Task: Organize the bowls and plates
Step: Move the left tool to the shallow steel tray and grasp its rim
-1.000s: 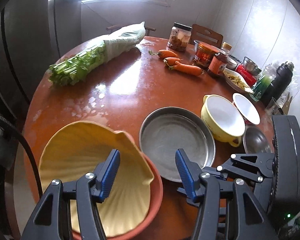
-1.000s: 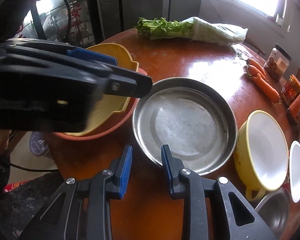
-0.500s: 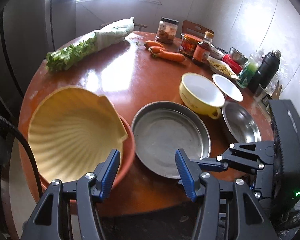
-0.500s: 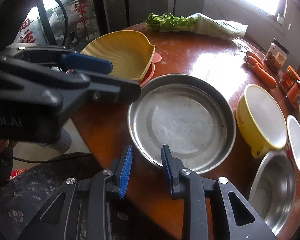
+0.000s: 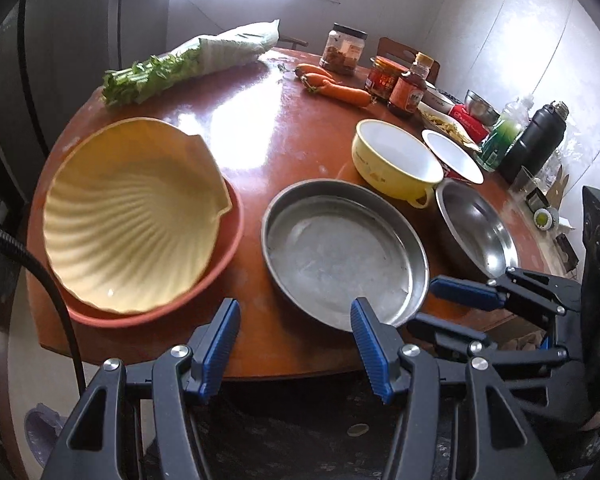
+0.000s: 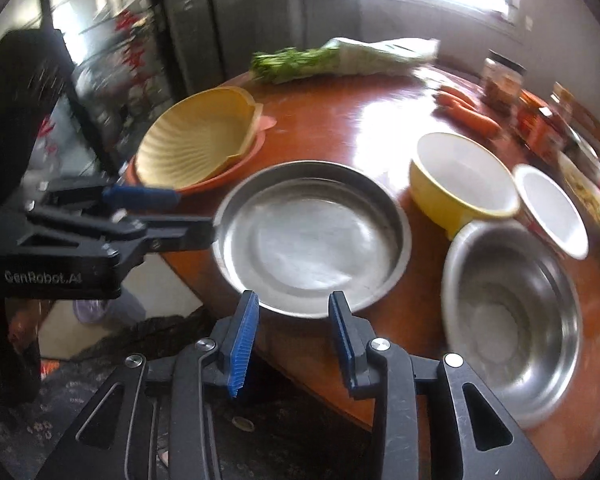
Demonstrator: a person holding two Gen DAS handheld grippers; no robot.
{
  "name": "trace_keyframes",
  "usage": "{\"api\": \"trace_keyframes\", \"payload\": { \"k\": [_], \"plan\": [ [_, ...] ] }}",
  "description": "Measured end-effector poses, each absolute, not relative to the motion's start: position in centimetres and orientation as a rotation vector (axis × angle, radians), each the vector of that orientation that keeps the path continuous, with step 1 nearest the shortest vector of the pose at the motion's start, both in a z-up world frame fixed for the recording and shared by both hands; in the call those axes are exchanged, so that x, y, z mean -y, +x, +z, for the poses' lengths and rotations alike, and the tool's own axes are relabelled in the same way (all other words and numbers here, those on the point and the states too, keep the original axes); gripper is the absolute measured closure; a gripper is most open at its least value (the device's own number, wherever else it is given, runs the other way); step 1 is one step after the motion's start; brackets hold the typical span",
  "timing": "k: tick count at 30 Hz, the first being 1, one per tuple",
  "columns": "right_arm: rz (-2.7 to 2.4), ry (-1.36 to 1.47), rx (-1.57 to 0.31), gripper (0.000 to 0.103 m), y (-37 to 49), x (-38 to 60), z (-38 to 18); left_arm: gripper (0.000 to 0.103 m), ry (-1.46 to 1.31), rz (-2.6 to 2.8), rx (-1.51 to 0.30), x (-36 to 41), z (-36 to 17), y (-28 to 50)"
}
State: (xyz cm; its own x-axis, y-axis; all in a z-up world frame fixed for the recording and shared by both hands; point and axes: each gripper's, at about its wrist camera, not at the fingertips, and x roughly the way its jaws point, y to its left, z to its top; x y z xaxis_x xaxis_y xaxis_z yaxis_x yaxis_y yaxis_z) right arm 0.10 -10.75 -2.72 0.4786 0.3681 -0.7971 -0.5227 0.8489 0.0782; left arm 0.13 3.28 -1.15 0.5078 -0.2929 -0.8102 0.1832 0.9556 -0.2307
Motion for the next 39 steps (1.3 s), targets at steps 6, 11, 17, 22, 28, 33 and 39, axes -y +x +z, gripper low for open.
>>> {"api": "trace_keyframes", "payload": {
  "k": [6, 11, 17, 22, 28, 33, 39],
  "plan": [
    [0.499, -0.106, -0.961, 0.063, 0.4, 12.6, -3.4, 0.046, -0.135, -0.283, -1.031, -2.4, -2.2, 0.4],
    [0.471, -0.026, -0.976, 0.06, 1.0, 13.5, -3.7, 0.046, -0.166, -0.267, -1.052, -2.6, -3.0, 0.9],
    [0.449, 0.069, -0.965, 0.06, 2.3, 14.1, -3.4, 0.046, -0.186, -0.249, -1.059, -2.6, -3.4, 1.5],
    [0.39, 0.023, -0.974, 0.058, 4.0, 12.8, -3.4, 0.046, -0.181, -0.231, -1.059, -2.3, -3.5, 1.7],
    [0.352, -0.006, -0.955, 0.056, 6.3, 11.9, -3.6, 0.046, -0.172, -0.225, -1.056, -1.8, -3.5, 2.5],
    [0.35, -0.083, -0.933, 0.066, 7.1, 11.3, -3.9, 0.046, -0.156, -0.225, -1.046, -1.2, -3.6, 2.7],
    [0.354, -0.122, -0.915, 0.072, 6.9, 11.5, -4.0, 0.051, -0.095, -0.168, -1.027, -0.4, -3.6, 3.0]
  ]
}}
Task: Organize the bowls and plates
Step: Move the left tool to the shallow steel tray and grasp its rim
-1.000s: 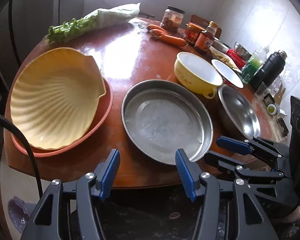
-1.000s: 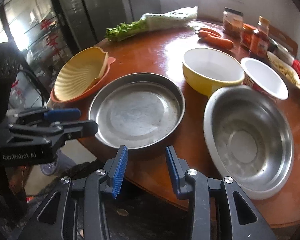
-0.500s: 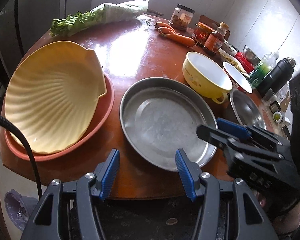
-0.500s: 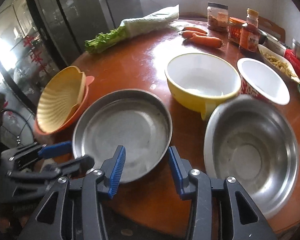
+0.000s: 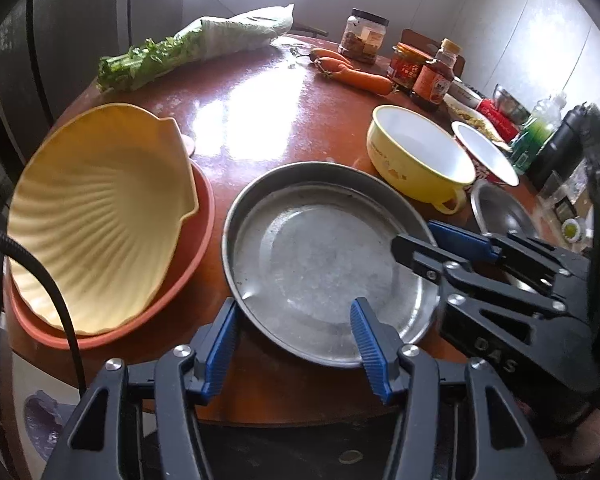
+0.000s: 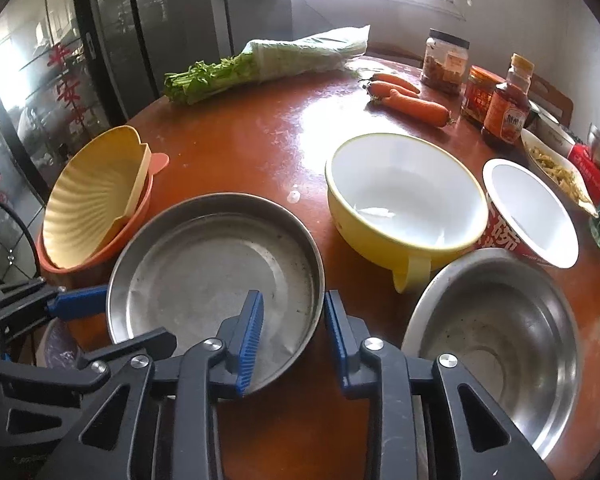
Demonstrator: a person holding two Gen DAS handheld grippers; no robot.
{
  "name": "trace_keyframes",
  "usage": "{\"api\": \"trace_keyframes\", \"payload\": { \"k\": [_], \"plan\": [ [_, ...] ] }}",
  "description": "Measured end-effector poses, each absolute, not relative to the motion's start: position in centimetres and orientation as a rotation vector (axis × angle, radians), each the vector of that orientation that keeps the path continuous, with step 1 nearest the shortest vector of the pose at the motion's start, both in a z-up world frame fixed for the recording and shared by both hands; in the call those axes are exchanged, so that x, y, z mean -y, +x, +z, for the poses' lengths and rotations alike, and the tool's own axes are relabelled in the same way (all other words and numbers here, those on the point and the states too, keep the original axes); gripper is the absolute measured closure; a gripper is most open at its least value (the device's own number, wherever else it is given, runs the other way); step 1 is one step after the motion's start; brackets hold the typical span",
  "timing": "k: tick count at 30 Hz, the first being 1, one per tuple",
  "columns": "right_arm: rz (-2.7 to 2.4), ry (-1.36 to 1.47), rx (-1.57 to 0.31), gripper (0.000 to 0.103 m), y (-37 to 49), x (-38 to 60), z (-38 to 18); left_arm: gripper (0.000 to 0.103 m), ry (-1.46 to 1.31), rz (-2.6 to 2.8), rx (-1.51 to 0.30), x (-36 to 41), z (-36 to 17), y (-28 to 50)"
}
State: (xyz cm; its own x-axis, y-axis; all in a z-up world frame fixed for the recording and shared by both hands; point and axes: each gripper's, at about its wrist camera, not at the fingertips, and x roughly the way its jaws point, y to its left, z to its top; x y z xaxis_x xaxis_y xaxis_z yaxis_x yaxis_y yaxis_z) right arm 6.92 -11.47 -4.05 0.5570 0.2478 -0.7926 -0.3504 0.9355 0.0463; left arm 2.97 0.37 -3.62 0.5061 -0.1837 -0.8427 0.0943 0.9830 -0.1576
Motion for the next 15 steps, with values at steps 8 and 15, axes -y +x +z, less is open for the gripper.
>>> {"api": "trace_keyframes", "payload": {
  "k": [8, 15],
  "plan": [
    [0.368, -0.097, -0.892, 0.072, 6.2, 12.1, -3.8, 0.073, -0.084, -0.126, -1.012, -1.0, -3.6, 3.1],
    [0.368, -0.066, -0.878, 0.072, 5.7, 12.8, -3.2, 0.073, -0.092, -0.139, -0.971, -1.0, -2.5, 2.7]
  ]
}}
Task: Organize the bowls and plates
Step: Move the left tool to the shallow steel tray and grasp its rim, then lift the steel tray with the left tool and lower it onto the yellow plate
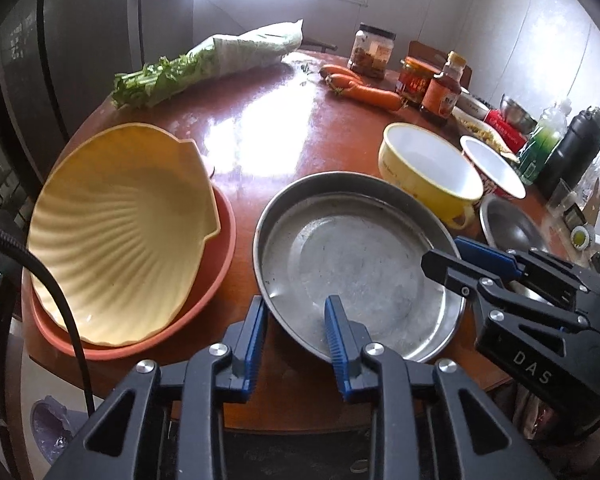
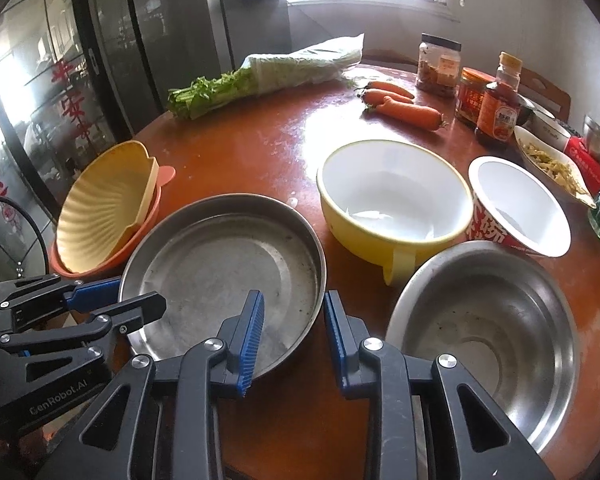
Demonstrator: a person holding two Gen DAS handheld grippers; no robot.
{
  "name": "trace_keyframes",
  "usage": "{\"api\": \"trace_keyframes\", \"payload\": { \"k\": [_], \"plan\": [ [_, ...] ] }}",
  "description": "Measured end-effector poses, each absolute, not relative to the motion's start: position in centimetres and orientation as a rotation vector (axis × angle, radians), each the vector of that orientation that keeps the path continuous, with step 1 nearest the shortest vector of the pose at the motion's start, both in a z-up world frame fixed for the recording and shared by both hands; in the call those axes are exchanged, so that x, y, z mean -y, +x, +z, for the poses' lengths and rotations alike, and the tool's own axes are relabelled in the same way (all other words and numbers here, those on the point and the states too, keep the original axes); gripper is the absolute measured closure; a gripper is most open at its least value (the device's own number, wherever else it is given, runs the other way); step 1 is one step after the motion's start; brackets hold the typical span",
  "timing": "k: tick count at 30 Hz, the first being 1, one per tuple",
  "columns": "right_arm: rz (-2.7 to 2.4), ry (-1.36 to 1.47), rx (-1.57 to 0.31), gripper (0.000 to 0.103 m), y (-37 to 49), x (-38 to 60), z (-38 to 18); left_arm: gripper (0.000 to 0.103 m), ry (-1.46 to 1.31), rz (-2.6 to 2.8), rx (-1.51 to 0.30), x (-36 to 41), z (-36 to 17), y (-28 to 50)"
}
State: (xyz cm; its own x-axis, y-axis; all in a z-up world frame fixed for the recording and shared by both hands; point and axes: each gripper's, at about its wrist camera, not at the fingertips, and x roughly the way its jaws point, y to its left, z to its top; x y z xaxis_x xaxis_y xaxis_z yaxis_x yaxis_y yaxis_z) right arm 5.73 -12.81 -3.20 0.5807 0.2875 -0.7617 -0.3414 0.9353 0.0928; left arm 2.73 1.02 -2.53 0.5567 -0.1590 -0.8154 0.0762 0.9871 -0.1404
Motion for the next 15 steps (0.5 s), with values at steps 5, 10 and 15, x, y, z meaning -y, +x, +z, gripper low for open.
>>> {"api": "trace_keyframes", "payload": {
  "k": [5, 10, 15],
  "plan": [
    [0.375, -0.051, -0.85, 0.072, 5.2, 13.1, -2.3, 0.073, -0.089, -0.139, -0.941, -1.0, -1.5, 2.4],
    [0.387, -0.046, -0.829, 0.072, 5.1, 12.8, -1.4, 0.073, -0.098, -0.126, -0.903, -1.6, -0.2, 2.1],
    [0.406, -0.049, -0.814, 0.072, 5.5, 11.8, -0.6, 0.073, -0.108, -0.104, -0.872, -2.9, 1.1, 2.2]
  ]
}}
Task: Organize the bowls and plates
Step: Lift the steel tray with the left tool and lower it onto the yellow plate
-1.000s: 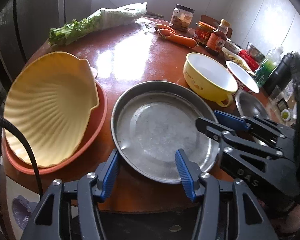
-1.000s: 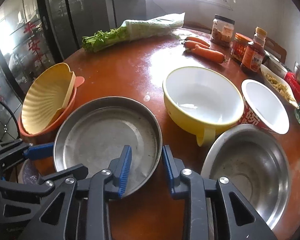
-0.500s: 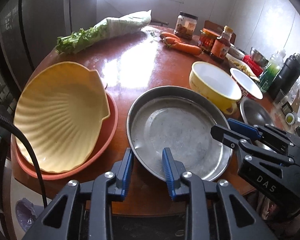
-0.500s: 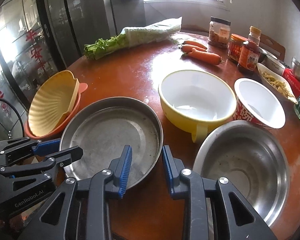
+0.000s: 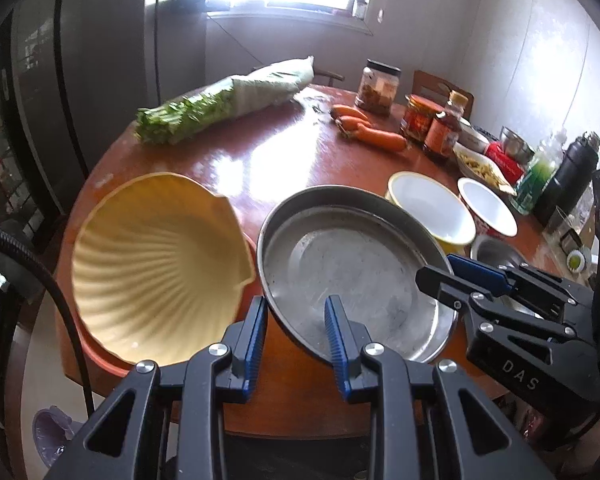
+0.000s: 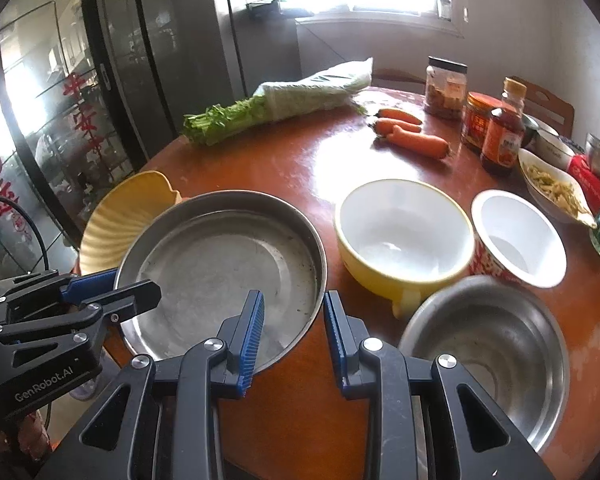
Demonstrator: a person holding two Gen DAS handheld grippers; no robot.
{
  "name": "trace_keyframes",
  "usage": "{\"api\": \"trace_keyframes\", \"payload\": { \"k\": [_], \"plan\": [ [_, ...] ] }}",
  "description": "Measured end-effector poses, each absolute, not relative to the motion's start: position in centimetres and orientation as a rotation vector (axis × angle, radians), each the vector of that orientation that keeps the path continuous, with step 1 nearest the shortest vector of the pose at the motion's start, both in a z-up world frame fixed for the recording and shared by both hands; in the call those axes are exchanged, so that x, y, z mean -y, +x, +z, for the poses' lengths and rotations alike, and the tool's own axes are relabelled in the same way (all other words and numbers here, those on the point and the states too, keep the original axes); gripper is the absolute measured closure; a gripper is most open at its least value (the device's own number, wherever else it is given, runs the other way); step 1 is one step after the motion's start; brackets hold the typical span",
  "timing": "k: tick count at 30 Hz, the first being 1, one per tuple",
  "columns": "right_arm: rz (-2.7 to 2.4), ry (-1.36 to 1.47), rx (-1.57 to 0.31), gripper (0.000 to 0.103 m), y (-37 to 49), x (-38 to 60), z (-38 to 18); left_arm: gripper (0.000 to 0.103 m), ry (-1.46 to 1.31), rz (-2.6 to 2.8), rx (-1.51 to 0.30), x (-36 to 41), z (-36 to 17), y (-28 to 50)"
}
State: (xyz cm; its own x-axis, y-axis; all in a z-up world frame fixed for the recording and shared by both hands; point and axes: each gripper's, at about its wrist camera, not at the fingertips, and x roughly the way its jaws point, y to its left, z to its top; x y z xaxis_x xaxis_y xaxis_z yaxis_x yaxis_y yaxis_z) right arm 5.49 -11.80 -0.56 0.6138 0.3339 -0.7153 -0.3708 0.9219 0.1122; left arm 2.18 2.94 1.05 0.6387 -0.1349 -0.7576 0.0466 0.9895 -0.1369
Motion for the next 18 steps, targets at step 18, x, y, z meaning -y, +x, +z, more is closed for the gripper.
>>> {"api": "trace_keyframes", "payload": {
  "k": [18],
  "plan": [
    [0.526, -0.11, -0.737, 0.072, 7.9, 3.4, 3.2, 0.073, -0.184, 0.025, -0.808, -11.2, 3.3, 2.3]
  ]
}}
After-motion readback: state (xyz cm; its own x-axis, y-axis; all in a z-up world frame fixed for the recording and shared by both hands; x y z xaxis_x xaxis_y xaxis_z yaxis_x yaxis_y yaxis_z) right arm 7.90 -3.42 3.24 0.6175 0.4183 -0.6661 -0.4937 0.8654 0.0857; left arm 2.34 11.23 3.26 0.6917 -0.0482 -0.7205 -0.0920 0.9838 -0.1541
